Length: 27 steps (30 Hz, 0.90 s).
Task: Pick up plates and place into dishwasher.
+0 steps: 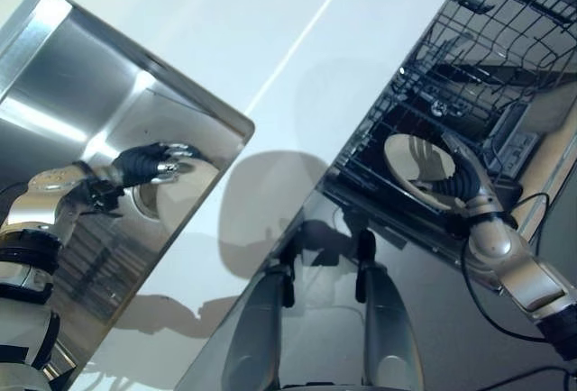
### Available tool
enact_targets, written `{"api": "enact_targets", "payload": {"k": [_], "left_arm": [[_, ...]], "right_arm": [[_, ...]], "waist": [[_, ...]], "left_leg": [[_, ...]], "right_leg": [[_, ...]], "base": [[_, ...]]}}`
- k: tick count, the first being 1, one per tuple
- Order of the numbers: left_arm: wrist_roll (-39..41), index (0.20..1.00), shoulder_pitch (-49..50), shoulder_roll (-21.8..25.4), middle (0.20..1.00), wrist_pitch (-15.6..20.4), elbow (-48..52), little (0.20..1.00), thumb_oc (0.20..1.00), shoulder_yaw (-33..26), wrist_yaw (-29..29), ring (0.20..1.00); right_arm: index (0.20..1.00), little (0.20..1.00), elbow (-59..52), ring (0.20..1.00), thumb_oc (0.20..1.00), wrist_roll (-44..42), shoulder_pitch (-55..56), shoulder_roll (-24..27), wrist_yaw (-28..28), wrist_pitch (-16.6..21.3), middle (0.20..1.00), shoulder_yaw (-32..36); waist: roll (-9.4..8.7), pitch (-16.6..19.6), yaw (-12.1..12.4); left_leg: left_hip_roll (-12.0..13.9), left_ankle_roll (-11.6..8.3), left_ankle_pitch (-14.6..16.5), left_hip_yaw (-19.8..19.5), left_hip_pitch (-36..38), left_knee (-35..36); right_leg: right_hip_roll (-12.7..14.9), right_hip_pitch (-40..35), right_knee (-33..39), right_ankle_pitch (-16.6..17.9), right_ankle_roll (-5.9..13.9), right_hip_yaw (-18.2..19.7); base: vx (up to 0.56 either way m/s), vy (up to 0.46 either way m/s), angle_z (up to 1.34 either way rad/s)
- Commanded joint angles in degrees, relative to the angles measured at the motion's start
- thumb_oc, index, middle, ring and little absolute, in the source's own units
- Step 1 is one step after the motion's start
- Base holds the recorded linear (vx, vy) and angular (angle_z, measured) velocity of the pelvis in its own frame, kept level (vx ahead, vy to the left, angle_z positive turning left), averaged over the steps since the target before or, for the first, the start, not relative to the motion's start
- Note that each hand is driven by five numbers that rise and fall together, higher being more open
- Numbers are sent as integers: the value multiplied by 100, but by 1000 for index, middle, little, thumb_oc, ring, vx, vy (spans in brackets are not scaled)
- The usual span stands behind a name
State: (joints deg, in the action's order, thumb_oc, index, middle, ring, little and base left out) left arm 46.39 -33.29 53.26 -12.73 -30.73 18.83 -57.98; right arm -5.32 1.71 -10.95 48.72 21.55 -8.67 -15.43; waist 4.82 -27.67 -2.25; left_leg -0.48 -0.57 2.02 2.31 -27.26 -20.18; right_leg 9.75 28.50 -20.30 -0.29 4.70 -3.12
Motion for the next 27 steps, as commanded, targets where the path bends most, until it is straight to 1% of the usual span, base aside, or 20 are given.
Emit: {"api": "enact_targets", "payload": {"k": [1,3,6,10,17,23,26,27], "left_arm": [[335,200,852,-874,200,-354,689,200,200,273,-475,200],[318,200,997,-881,200,-438,844,200,200,186,-431,200],[316,200,1274,-894,200,-550,960,200,200,19,-515,200],[262,200,1573,-869,200,-576,1100,200,200,-119,-556,200],[146,200,1897,-783,200,-563,1254,200,200,-187,-647,200],[197,200,2053,-794,200,-554,1337,200,200,-254,-543,200],[86,200,2104,-737,200,-226,1367,200,200,-250,-201,200],[-73,200,2115,-687,200,164,1397,200,200,-234,405,200]], "right_arm": [[1000,1000,-294,1000,1000,377,-29,58,120,306,1000,256],[1000,1000,-298,1000,1000,418,52,2,101,309,1000,288],[1000,1000,-297,1000,1000,447,218,-57,96,336,1000,348],[1000,1000,-242,1000,1000,454,375,-95,83,397,1000,421],[1000,1000,-216,1000,1000,452,517,-104,84,462,1000,422],[1000,1000,-138,1000,1000,461,597,-108,29,485,1000,425],[1000,1000,-124,1000,1000,444,614,-79,3,492,1000,421],[1000,1000,-109,1000,1000,446,610,-73,4,490,1000,400]], "waist": [[-29,-212,-28],[-33,-180,-16],[-39,-69,17],[-31,60,57],[-8,207,104],[6,303,118],[9,324,125],[16,328,138]], "left_leg": [[-251,473,228,303,595,622],[-264,480,251,275,700,622],[-276,489,281,227,801,627],[-298,499,313,171,903,632],[-327,520,354,100,1032,618],[-340,529,391,75,1123,588],[-343,528,394,66,1133,573],[-341,524,392,64,1128,560]], "right_leg": [[-50,-105,-368,70,163,134],[-54,-214,-359,63,167,135],[-51,-313,-359,52,174,137],[-42,-426,-352,26,175,116],[-38,-571,-363,-30,165,92],[-24,-664,-406,-103,153,75],[-33,-679,-422,-125,146,77],[-32,-681,-429,-143,146,70]], "base": [[6,-31,4],[28,-29,5],[43,-30,5],[37,-21,4],[16,-6,2],[32,6,1],[0,0,0],[0,0,0]]}}
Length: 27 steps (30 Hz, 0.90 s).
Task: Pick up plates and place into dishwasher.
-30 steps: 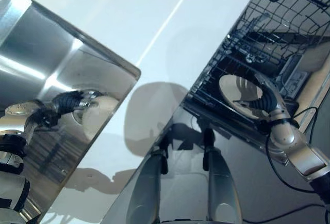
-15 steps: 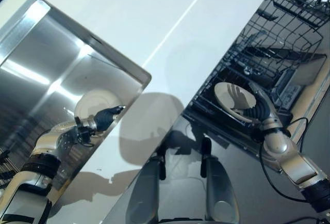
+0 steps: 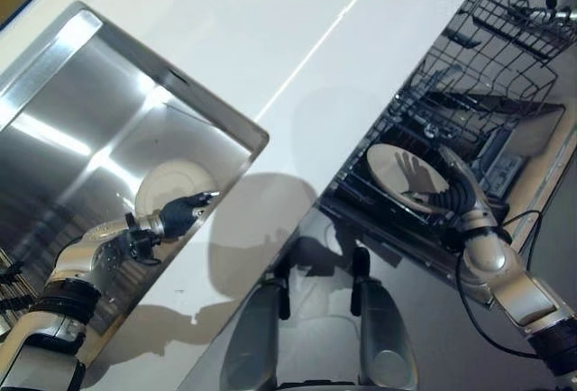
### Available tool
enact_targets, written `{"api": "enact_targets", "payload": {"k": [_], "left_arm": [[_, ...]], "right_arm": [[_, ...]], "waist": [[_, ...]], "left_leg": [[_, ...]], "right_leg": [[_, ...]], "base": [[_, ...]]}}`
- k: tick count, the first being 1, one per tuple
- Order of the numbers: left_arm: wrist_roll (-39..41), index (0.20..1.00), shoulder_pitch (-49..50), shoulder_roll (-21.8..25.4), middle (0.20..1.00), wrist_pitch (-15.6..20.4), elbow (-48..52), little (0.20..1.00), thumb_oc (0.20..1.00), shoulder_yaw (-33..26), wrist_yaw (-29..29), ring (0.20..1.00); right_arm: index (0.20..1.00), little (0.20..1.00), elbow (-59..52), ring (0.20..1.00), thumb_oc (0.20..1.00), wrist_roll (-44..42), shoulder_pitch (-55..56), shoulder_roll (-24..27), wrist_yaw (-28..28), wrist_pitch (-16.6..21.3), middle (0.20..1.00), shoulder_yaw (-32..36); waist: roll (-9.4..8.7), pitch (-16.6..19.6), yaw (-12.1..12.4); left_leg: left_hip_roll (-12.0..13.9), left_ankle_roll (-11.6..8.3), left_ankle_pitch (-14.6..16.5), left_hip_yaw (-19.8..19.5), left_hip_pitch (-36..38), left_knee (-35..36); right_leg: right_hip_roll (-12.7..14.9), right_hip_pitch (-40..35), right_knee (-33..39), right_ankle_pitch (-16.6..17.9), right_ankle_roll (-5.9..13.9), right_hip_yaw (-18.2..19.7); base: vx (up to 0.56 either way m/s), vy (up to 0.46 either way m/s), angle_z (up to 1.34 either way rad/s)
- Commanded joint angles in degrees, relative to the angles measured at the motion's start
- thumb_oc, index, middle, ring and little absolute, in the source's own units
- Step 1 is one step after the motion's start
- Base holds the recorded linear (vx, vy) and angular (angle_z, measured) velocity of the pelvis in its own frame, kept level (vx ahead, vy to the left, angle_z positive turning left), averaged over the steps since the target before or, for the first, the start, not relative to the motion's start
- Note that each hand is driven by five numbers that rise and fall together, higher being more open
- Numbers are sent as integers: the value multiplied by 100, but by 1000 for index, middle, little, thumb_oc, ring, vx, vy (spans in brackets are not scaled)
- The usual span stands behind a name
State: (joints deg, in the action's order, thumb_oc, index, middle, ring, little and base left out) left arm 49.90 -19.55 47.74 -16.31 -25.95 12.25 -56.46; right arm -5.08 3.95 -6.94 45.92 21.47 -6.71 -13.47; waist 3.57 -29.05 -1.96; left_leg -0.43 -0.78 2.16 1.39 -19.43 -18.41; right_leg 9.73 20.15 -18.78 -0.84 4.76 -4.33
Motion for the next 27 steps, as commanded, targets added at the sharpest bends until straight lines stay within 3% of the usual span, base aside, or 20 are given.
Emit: {"api": "enact_targets", "payload": {"k": [1,2,3,4,6,9,11,14,16,20,27], "left_arm": [[-453,200,744,-105,200,693,910,200,200,419,495,200],[-550,765,754,-74,765,899,907,765,765,404,872,765],[-837,1000,782,-27,1000,1327,910,1000,1000,336,1759,1000],[-1171,1000,778,9,1000,1705,877,1000,1000,281,2457,1000],[-1432,1000,814,55,1000,2200,880,1000,1000,39,3080,1000],[-1752,1000,877,1,1000,2521,976,1000,1000,-518,3876,1000],[-2346,1000,901,-58,1000,2726,979,1000,1000,-785,4692,1000],[-3353,1000,894,-37,1000,2940,769,1000,1000,-1119,6456,1000],[-3795,1000,848,-28,1000,2972,569,1000,1000,-1252,7051,1000],[-4113,1000,713,-135,1000,2669,361,1000,1000,-1366,7576,1000],[-4128,1000,325,-199,1000,2370,-110,1000,1000,-1209,7773,1000]], "right_arm": [[1000,1000,-130,1000,1000,205,202,225,6,288,1000,203],[1000,1000,-131,1000,1000,190,204,244,1,282,1000,204],[1000,1000,-148,1000,1000,186,232,263,-12,267,1000,216],[1000,1000,-187,1000,1000,175,269,282,-24,234,1000,243],[1000,1000,-173,1000,1000,180,315,293,-26,270,1000,274],[1000,1000,-89,1000,1000,251,407,238,-65,379,1000,375],[1000,1000,-8,1000,1000,323,457,187,-85,482,1000,423],[1000,1000,12,1000,1000,353,491,173,-62,534,1000,404],[1000,1000,27,1000,1000,366,487,143,12,549,1000,347],[1000,1000,35,1000,1000,336,383,104,164,524,1000,156],[1000,1000,44,1000,1000,395,141,92,194,482,1000,-62]], "waist": [[144,463,113],[150,462,120],[160,463,134],[165,448,142],[163,447,185],[158,426,257],[153,421,290],[99,377,325],[52,350,355],[-79,258,401],[-200,50,344]], "left_leg": [[-350,546,376,152,344,378],[-352,543,375,145,344,371],[-356,540,366,129,345,368],[-370,537,376,99,348,345],[-366,533,366,95,279,290],[-377,519,364,87,195,214],[-378,511,354,87,160,214],[-371,481,330,96,93,181],[-359,467,314,97,11,153],[-335,443,297,94,-133,53],[-293,434,292,157,-334,-76]], "right_leg": [[-29,154,-584,-90,140,189],[-28,155,-593,-97,140,185],[-24,154,-603,-114,141,176],[-13,139,-642,-174,143,164],[7,166,-636,-190,135,141],[45,188,-653,-257,109,85],[50,204,-651,-308,99,55],[56,237,-689,-396,86,23],[53,277,-686,-394,80,-9],[24,364,-747,-391,73,-49],[-65,577,-874,-340,62,-8]], "base": [[0,0,0],[0,0,0],[0,0,0],[0,0,0],[0,0,0],[0,0,0],[-2,17,-1],[0,0,0],[0,0,0],[0,0,0],[-3,14,-1]]}}
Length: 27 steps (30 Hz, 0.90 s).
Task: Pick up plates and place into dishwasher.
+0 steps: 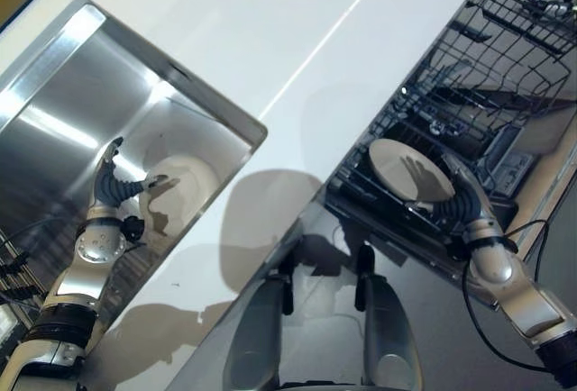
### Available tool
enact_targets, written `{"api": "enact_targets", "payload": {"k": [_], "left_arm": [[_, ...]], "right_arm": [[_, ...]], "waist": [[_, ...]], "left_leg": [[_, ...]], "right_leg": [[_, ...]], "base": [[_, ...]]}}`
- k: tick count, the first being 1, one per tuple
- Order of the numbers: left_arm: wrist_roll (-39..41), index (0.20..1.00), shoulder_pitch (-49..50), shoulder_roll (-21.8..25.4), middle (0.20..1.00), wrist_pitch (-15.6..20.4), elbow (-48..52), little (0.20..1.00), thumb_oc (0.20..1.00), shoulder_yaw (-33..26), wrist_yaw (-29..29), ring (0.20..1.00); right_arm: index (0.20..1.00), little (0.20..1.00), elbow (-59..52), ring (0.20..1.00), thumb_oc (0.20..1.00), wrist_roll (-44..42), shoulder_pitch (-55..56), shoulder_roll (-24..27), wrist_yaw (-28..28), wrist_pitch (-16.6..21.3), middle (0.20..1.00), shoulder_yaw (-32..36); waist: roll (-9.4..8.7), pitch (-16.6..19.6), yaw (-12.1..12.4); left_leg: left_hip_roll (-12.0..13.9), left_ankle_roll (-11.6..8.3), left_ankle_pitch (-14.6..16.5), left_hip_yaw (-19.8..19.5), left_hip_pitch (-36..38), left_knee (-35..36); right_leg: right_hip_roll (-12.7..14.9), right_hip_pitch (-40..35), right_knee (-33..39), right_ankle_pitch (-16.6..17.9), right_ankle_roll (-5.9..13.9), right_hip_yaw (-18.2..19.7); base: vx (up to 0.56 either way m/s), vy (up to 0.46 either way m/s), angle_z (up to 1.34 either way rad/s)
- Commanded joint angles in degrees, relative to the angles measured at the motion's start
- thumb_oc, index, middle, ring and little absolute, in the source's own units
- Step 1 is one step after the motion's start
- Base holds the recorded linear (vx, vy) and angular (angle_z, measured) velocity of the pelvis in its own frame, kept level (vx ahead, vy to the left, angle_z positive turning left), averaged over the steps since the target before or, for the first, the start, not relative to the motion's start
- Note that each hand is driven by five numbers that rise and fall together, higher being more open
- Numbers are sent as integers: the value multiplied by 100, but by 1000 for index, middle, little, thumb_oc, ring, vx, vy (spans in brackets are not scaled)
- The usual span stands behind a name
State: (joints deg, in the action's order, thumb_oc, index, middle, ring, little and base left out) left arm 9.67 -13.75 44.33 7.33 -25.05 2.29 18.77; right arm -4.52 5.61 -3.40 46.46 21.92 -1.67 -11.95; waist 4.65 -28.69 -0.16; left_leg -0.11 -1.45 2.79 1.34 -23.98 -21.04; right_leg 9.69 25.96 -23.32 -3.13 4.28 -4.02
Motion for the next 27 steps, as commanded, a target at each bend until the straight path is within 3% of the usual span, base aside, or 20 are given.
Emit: {"api": "enact_targets", "payload": {"k": [1,17,27], "left_arm": [[-121,1000,-309,146,1000,9,-260,1000,1000,-185,259,1000],[129,1000,-1754,629,1000,-514,-1662,1000,1000,578,-265,1000],[450,1000,-2038,738,1000,-687,-2331,1000,1000,822,-999,1000]], "right_arm": [[1000,1000,-17,1000,1000,237,-246,39,140,-40,1000,-230],[1000,1000,-4,1000,1000,226,-924,18,-36,-246,1000,-599],[1000,1000,-69,1000,1000,261,-1205,-37,18,-355,1000,-780]], "waist": [[-319,-15,157],[-746,-110,-73],[-795,-110,-105]], "left_leg": [[-320,502,234,173,99,170],[-157,529,283,378,-889,-134],[-148,540,290,372,-1186,-167]], "right_leg": [[-68,22,-438,-108,110,-30],[-330,882,-481,264,133,32],[-382,1130,-374,373,145,15]], "base": [[-7,52,1],[10,26,-3],[-7,0,2]]}}
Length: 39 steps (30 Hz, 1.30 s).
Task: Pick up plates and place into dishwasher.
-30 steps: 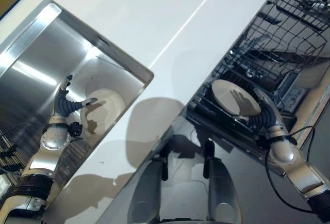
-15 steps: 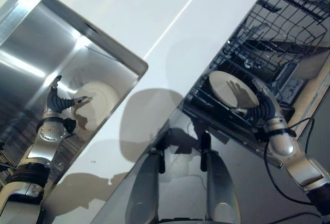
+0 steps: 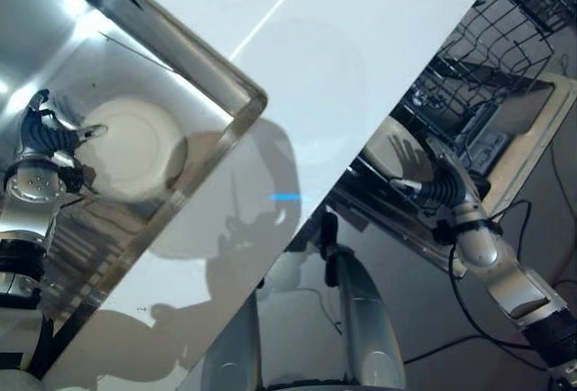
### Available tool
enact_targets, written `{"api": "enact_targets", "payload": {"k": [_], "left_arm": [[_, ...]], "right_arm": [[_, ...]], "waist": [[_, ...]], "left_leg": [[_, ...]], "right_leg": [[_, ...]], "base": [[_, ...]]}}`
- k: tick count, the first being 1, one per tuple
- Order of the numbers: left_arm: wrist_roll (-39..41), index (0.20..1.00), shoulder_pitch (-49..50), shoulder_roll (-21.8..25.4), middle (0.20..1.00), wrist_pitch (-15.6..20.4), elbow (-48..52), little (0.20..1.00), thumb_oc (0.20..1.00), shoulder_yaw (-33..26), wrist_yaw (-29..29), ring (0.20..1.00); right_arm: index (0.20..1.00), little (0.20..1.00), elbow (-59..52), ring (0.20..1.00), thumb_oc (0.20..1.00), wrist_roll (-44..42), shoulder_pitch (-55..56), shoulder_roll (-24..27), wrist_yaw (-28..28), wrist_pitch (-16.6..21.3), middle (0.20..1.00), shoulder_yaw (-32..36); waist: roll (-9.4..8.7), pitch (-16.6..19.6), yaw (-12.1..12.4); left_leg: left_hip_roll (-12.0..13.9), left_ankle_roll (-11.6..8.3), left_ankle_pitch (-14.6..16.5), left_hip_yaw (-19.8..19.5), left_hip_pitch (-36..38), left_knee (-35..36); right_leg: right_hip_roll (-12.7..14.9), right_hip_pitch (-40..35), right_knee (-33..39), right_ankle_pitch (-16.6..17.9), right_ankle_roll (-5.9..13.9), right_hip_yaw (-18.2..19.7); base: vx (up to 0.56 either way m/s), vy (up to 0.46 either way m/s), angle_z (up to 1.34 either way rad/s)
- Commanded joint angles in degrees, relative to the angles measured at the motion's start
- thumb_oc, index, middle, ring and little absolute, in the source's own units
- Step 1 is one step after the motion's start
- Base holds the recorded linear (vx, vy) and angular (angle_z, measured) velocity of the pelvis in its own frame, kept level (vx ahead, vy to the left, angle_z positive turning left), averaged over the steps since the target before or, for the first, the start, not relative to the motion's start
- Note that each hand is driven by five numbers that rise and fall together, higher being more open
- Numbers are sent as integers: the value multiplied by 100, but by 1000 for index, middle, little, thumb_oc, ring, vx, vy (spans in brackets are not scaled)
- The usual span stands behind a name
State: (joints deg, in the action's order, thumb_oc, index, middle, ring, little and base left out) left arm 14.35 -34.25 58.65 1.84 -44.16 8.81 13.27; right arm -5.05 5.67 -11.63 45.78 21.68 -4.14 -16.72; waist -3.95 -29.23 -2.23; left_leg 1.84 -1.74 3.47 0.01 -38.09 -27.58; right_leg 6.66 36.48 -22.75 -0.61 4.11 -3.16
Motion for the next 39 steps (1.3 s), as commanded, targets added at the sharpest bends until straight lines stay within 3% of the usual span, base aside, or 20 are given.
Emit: {"api": "enact_targets", "payload": {"k": [1,3,10,17,23,32,39], "left_arm": [[-10,1000,8,-689,1000,-136,-456,1000,1000,182,-468,1000],[168,1000,-84,-652,1000,-195,-603,1000,1000,237,-681,1000],[1049,1000,-356,-720,1000,-514,-800,1000,1000,452,-2237,1000],[1614,1000,-153,-889,1000,-838,-827,1000,1000,531,-3386,1000],[2409,1000,73,-1047,1000,-1330,-656,1000,1000,509,-4493,1000],[3197,1000,428,-1222,1000,-1508,-288,1000,1000,539,-4906,1000],[3221,1000,598,-1248,1000,-1533,-97,1000,1000,568,-5001,1000]], "right_arm": [[1000,1000,-12,1000,1000,248,-388,40,48,-106,1000,-309],[1000,1000,31,1000,1000,235,-416,51,79,-89,1000,-336],[1000,1000,-36,1000,1000,208,-477,27,152,-135,1000,-353],[1000,1000,-141,1000,1000,197,-451,95,101,-159,1000,-287],[1000,1000,-188,1000,1000,227,-396,120,47,-148,1000,-217],[1000,1000,-253,1000,1000,150,-441,189,43,-267,1000,-200],[1000,1000,-274,1000,1000,35,-441,202,142,-338,1000,-194]], "waist": [[63,-56,98],[51,-56,74],[21,-56,12],[93,-56,-49],[218,-56,-69],[399,-56,-50],[477,-56,-19]], "left_leg": [[-337,567,222,509,216,486],[-319,562,226,525,179,467],[-262,554,224,576,136,504],[-256,579,249,630,281,578],[-289,605,276,648,452,618],[-355,646,257,630,583,701],[-395,669,212,616,627,783]], "right_leg": [[-80,84,-428,121,163,-77],[-87,110,-433,128,162,-77],[-116,160,-406,203,181,-71],[-117,111,-388,269,192,-1],[-86,4,-407,291,193,61],[-32,-53,-438,315,192,97],[-8,-86,-403,341,196,90]], "base": [[-28,0,-9],[-31,-16,-9],[-25,-26,-2],[-9,0,-7],[2,0,5],[0,-1,3],[-11,-30,0]]}}
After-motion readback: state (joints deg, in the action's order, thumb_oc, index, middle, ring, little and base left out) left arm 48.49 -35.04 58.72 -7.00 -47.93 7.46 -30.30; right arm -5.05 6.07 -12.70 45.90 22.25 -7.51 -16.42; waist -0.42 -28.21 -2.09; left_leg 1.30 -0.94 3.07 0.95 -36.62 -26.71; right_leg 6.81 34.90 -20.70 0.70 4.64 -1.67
